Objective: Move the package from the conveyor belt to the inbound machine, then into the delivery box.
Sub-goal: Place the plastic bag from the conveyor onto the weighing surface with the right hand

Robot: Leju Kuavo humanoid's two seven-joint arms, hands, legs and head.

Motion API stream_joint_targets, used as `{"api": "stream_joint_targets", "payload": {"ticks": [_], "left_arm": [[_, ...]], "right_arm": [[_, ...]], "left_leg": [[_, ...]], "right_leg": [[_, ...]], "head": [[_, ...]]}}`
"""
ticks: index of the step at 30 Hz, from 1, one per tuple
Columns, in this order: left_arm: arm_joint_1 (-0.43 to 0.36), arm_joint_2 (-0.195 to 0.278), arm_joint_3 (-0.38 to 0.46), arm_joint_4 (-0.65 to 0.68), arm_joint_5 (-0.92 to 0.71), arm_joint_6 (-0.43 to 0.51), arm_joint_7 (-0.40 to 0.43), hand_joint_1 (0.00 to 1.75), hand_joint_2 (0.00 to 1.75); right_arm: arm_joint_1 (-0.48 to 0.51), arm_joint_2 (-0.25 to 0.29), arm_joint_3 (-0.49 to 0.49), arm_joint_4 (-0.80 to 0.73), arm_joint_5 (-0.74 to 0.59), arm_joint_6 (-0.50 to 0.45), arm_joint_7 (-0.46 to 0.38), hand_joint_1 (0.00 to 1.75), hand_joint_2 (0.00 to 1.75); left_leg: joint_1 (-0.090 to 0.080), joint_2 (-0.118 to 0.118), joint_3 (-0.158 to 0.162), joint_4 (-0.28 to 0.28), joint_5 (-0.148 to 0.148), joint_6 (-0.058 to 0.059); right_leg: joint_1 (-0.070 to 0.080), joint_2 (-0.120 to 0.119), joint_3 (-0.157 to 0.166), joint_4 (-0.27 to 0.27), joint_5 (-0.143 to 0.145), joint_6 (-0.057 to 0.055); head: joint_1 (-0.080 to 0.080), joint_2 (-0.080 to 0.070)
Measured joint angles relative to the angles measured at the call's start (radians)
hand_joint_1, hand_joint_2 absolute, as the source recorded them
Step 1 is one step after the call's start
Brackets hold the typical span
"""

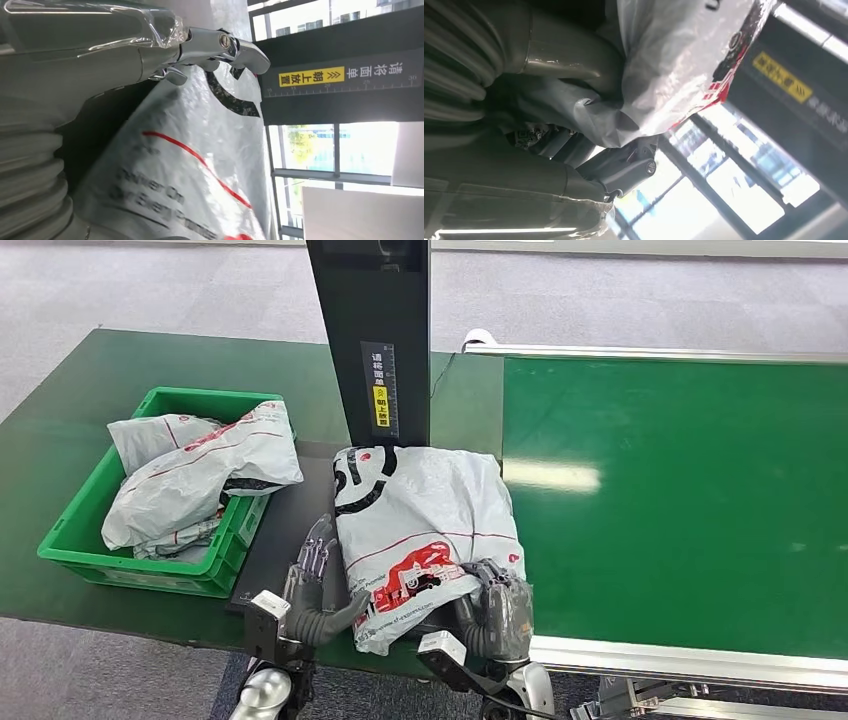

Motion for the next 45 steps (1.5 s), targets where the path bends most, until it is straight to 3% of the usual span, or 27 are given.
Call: {"api": "stream_joint_targets", "payload": {"ticks": [9,10,13,14,17,19,25,29,40,45], "left_arm": [[0.0,0.012,0.002,-0.007,0.0,0.003,0.0,0.0,1.75],[0.0,0.012,0.002,-0.007,0.0,0.004,0.0,0.0,1.75],[0.0,0.015,0.002,-0.007,0.003,0.009,0.0,0.0,1.75],[0.0,0.016,0.002,-0.007,0.005,0.01,0.0,0.0,1.75],[0.0,0.02,0.003,-0.007,0.008,0.012,0.0,0.0,1.75],[0.0,0.023,0.003,-0.007,0.008,0.012,0.0,0.0,1.75],[-0.002,0.03,0.002,-0.007,0.022,0.014,0.0,0.0,1.75],[-0.003,0.036,-0.001,-0.007,0.037,0.021,0.0,0.0,1.75],[0.01,0.055,-0.001,-0.024,0.042,0.034,0.0,0.0,1.75],[0.025,0.063,0.0,-0.049,0.036,0.043,0.0,0.0,1.75]], "right_arm": [[-0.026,-0.011,0.064,0.103,-0.036,0.011,-0.001,1.75,1.75],[-0.028,-0.012,0.069,0.113,-0.048,0.015,-0.001,1.39,1.75],[-0.038,-0.015,0.099,0.158,-0.104,0.027,-0.001,0.08,1.75],[-0.04,-0.017,0.113,0.173,-0.13,0.03,-0.002,0.0,1.75],[-0.046,-0.026,0.156,0.202,-0.225,0.048,-0.002,0.0,1.75],[-0.05,-0.033,0.182,0.208,-0.298,0.113,-0.002,0.0,1.75],[-0.062,-0.056,0.226,0.165,-0.596,0.547,-0.008,0.0,1.75],[-0.044,-0.083,0.233,0.061,-0.659,0.584,-0.006,0.0,0.0],[0.06,-0.167,0.117,-0.274,-0.671,0.627,-0.006,0.0,0.0],[0.083,-0.188,0.03,-0.344,-0.652,0.638,-0.006,0.0,0.0]], "left_leg": [[0.0,0.0,0.0,0.0,0.0,0.0],[0.0,0.0,0.0,0.0,0.0,0.0],[0.0,0.0,0.0,0.0,0.0,0.0],[0.0,0.0,0.0,0.0,0.0,0.0],[0.0,0.0,0.0,0.0,0.0,0.0],[0.0,0.0,0.001,0.0,0.0,0.0],[0.0,0.001,0.003,0.0,0.0,0.0],[0.0,0.001,0.002,0.0,0.0,0.0],[0.0,0.001,0.001,0.0,0.0,0.0],[0.0,0.001,0.001,0.0,0.0,0.0]], "right_leg": [[0.0,0.0,0.0,0.0,0.0,0.0],[0.0,0.0,0.0,0.0,0.0,0.0],[0.0,0.0,0.0,0.0,0.0,0.0],[0.0,0.0,0.0,0.0,0.0,0.0],[0.0,0.0,0.0,0.0,0.0,0.0],[0.0,0.0,0.0,0.0,0.0,0.0],[0.0,0.002,0.001,0.0,0.0,0.0],[0.0,0.001,0.001,0.0,0.0,0.0],[0.0,0.001,0.0,0.0,0.0,0.0],[0.0,0.001,0.0,0.0,0.0,0.0]], "head": [[0.0,0.0],[0.0,0.0],[0.0,0.0],[0.0,0.0],[0.0,0.0],[0.0,0.0],[0.0,0.0],[-0.001,0.0],[-0.001,0.0],[-0.001,0.0]]}}
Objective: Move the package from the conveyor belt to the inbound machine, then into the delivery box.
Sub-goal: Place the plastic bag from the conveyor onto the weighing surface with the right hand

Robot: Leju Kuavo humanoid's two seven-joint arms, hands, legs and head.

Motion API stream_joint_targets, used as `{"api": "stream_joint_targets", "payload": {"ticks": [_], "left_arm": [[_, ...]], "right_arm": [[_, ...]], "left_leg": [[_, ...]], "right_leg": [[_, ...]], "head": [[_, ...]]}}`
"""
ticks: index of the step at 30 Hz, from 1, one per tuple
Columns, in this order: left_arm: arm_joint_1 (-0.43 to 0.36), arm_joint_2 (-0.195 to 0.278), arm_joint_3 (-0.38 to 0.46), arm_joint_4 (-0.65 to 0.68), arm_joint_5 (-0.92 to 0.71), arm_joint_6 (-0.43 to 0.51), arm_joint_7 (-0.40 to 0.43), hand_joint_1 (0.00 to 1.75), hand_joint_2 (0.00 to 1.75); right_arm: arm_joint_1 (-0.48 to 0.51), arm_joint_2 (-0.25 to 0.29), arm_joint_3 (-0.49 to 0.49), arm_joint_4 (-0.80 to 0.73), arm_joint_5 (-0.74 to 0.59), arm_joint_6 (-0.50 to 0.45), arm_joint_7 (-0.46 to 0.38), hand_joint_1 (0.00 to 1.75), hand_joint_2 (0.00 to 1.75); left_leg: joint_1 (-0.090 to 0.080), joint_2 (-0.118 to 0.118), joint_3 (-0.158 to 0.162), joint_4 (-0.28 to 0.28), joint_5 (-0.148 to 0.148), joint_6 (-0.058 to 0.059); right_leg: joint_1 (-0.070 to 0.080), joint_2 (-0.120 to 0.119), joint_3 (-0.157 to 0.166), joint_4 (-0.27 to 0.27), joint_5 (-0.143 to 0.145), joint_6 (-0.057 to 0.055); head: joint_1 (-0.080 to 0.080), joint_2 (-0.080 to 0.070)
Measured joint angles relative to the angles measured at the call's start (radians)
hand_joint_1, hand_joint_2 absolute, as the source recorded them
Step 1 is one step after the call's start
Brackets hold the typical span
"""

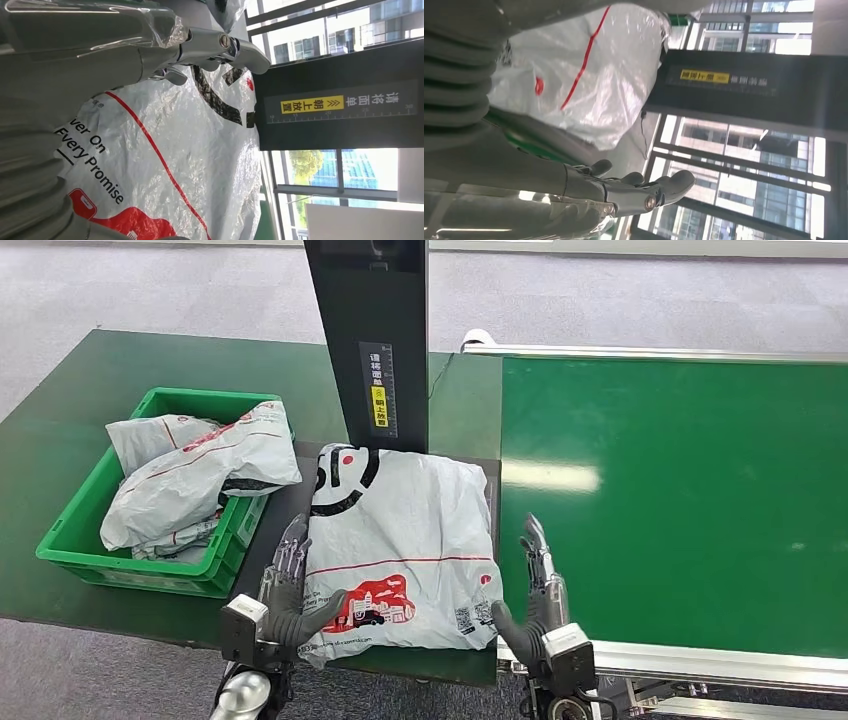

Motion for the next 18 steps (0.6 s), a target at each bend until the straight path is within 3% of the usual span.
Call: {"api": "stream_joint_targets", "payload": {"ticks": [13,18], "left_arm": [[0.016,-0.002,0.003,-0.034,-0.079,-0.016,0.0,0.0,1.75],[0.038,-0.008,-0.021,-0.052,-0.105,-0.108,0.0,0.0,1.75]], "right_arm": [[-0.055,-0.022,-0.194,0.131,-0.075,0.039,0.005,0.0,0.0],[-0.056,-0.01,-0.246,0.218,-0.077,0.069,0.005,0.0,0.0]], "left_leg": [[0.0,0.0,0.0,0.0,0.0,0.0],[0.0,0.0,0.0,0.0,0.0,0.0]], "right_leg": [[0.0,0.0,0.0,0.0,0.0,0.0],[0.0,0.0,0.0,0.0,0.0,0.0]], "head": [[0.0,0.0],[0.0,0.0]]}}
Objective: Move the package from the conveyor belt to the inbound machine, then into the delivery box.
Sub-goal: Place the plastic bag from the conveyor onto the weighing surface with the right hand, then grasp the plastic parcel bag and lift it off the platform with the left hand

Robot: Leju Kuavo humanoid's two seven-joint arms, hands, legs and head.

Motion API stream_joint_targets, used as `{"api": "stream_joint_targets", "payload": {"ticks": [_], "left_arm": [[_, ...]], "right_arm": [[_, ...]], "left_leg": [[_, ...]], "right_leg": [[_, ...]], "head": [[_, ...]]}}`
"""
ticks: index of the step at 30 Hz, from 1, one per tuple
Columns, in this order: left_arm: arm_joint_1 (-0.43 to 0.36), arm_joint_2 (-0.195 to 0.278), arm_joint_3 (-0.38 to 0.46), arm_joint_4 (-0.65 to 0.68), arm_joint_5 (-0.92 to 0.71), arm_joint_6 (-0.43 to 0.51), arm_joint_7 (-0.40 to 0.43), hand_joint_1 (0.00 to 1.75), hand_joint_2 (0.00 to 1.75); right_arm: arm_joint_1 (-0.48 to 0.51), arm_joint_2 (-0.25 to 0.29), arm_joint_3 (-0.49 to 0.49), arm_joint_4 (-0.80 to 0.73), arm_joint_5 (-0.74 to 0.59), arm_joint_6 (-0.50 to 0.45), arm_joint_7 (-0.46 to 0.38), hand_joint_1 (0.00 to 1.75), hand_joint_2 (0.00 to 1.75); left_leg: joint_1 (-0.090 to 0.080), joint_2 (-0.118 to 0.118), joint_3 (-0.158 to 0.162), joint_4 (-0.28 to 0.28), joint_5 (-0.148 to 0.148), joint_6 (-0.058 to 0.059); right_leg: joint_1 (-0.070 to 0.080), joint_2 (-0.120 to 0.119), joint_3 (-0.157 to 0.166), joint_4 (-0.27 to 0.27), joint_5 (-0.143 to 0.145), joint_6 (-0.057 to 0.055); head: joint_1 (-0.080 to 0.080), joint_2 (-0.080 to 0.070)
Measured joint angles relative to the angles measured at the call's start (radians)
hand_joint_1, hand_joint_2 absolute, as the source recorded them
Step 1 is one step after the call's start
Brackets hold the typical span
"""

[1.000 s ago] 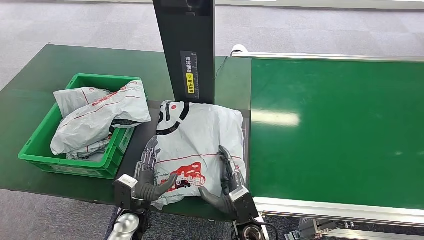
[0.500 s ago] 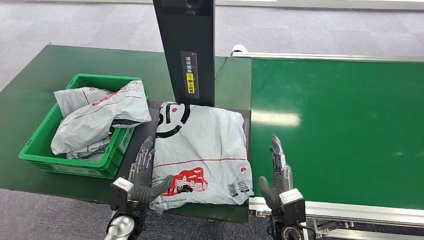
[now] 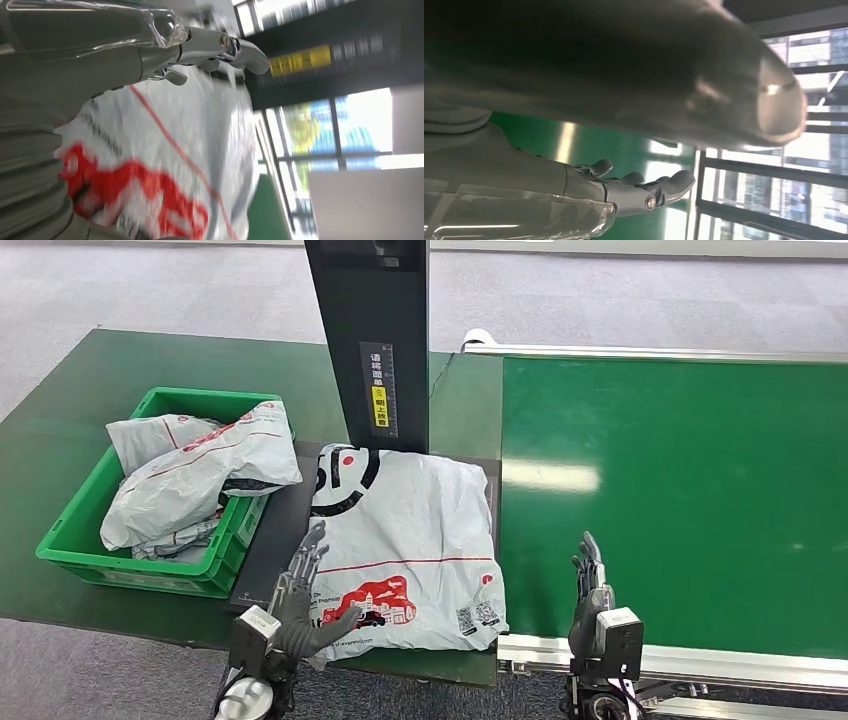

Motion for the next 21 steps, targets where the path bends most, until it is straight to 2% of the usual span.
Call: {"api": "stream_joint_targets", "payload": {"ticks": [4,8,12,16,21], "left_arm": [[0.03,0.002,-0.043,-0.023,-0.068,-0.047,0.002,0.0,1.75],[0.06,0.009,-0.082,-0.052,-0.178,-0.044,0.027,0.0,1.75],[0.084,0.027,-0.105,-0.086,-0.293,0.008,0.057,0.0,1.75],[0.102,0.054,-0.124,-0.108,-0.409,0.098,0.078,0.0,1.75],[0.109,0.073,-0.151,-0.113,-0.5,0.184,0.103,0.0,1.75]], "right_arm": [[0.003,0.011,-0.028,0.045,0.006,0.006,0.0,0.0,0.0],[0.006,0.018,-0.052,0.065,0.021,0.007,0.0,0.0,0.0],[0.02,0.021,-0.079,0.067,0.036,0.01,0.0,0.0,0.0],[0.031,0.024,-0.107,0.067,0.043,0.015,0.0,0.0,0.0],[0.041,0.032,-0.134,0.065,0.048,0.022,0.0,0.0,0.0]], "left_leg": [[0.0,0.0,0.0,0.0,0.0,0.0],[0.0,0.0,0.0,0.0,0.0,0.0],[0.0,0.0,0.0,0.0,0.0,0.0],[0.0,0.0,0.0,0.0,0.0,0.0],[0.0,0.0,0.0,0.0,0.0,0.0]], "right_leg": [[0.0,0.0,0.0,0.0,0.0,0.0],[0.0,0.0,0.0,0.0,0.0,0.0],[0.0,0.0,0.0,0.0,0.0,0.0],[0.0,0.0,0.0,0.0,0.0,0.0],[0.0,0.0,0.0,0.0,0.0,0.0]], "head": [[0.0,0.0],[0.0,0.0],[0.0,0.0],[0.0,0.0],[0.0,0.0]]}}
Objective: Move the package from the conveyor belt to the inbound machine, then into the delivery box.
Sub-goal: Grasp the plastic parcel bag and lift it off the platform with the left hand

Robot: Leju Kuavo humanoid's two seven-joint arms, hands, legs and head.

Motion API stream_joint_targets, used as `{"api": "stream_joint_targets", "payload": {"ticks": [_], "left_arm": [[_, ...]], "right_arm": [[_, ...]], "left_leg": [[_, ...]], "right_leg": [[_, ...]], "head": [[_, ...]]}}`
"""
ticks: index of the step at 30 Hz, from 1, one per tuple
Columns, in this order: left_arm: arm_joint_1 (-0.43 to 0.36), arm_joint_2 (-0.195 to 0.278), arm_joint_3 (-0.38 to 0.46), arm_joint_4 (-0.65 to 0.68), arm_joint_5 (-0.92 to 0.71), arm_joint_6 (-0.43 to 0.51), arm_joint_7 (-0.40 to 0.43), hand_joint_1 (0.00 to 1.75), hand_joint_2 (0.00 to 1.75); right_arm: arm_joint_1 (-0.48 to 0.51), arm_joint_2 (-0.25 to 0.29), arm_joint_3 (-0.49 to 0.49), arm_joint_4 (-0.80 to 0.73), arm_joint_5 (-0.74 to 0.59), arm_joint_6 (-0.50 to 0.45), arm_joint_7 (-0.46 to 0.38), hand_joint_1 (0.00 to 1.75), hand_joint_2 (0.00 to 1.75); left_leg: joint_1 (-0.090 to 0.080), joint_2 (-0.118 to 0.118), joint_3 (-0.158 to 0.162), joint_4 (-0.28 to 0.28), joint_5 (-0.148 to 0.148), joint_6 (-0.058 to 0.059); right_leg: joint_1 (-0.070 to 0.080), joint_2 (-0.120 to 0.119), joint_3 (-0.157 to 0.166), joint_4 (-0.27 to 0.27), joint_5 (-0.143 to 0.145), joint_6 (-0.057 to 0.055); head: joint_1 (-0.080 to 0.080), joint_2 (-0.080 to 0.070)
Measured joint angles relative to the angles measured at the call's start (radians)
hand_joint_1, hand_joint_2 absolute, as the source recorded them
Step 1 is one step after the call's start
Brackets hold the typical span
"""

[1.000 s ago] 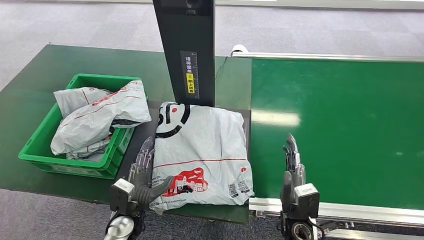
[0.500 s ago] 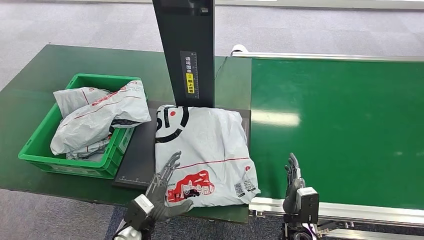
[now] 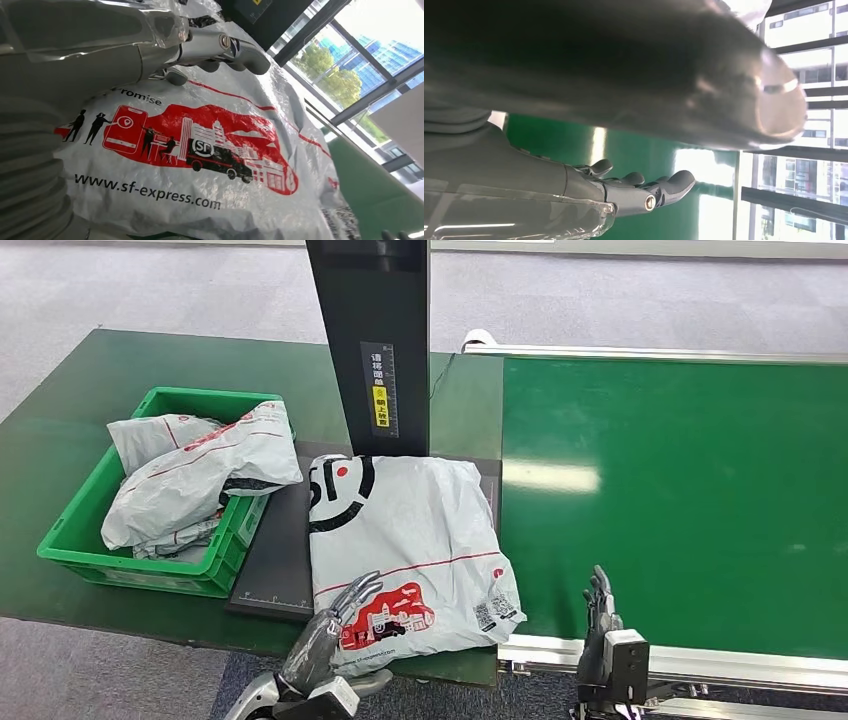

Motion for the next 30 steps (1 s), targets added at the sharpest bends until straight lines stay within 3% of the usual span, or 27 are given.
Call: {"api": "stream_joint_targets", "payload": {"ticks": [8,16,18,20,22,26,30], "left_arm": [[-0.045,0.005,-0.049,0.073,-0.258,0.245,0.104,0.0,1.75],[-0.086,-0.003,-0.074,0.148,-0.392,0.312,0.175,0.0,1.75],[-0.089,-0.004,-0.076,0.157,-0.408,0.317,0.187,0.24,1.75],[-0.09,-0.006,-0.076,0.163,-0.417,0.318,0.195,1.11,1.75],[-0.091,-0.006,-0.076,0.167,-0.421,0.317,0.199,1.74,1.75],[-0.095,-0.006,-0.076,0.168,-0.368,0.277,0.168,1.75,1.75],[-0.1,-0.004,-0.073,0.162,-0.22,0.168,0.079,1.75,1.75]], "right_arm": [[0.027,0.024,-0.05,-0.038,0.031,0.014,0.0,0.0,0.0],[0.043,0.044,-0.094,-0.079,0.056,0.035,0.0,0.0,0.0],[0.044,0.048,-0.102,-0.084,0.063,0.041,0.0,0.0,0.0],[0.043,0.052,-0.111,-0.089,0.068,0.045,0.0,0.0,0.0],[0.043,0.054,-0.118,-0.092,0.072,0.048,0.0,0.0,0.0],[0.042,0.057,-0.132,-0.095,0.075,0.051,0.0,0.0,0.0],[0.043,0.058,-0.142,-0.099,0.072,0.053,0.0,0.0,0.0]], "left_leg": [[0.0,0.0,0.0,0.0,0.0,0.0],[0.0,0.0,0.0,0.0,0.0,0.0],[0.0,0.0,0.0,0.0,0.0,0.0],[0.0,0.0,0.0,0.0,0.0,0.0],[0.0,0.0,0.0,0.0,0.0,0.0],[0.0,0.0,0.0,0.0,0.0,0.0],[0.0,0.0,0.0,0.0,0.0,0.0]], "right_leg": [[0.0,0.0,0.0,0.0,0.0,0.0],[0.0,0.0,0.0,0.0,0.0,0.0],[0.0,0.0,0.0,0.0,0.0,0.0],[0.0,0.0,0.0,0.0,0.0,0.0],[0.0,0.0,0.0,0.0,0.0,0.0],[0.0,0.0,0.0,0.0,0.0,0.0],[0.0,0.0,0.001,0.0,0.0,0.0]], "head": [[0.0,0.0],[0.0,0.0],[0.0,0.0],[0.0,0.0],[0.0,0.0],[0.0,0.0],[0.0,0.0]]}}
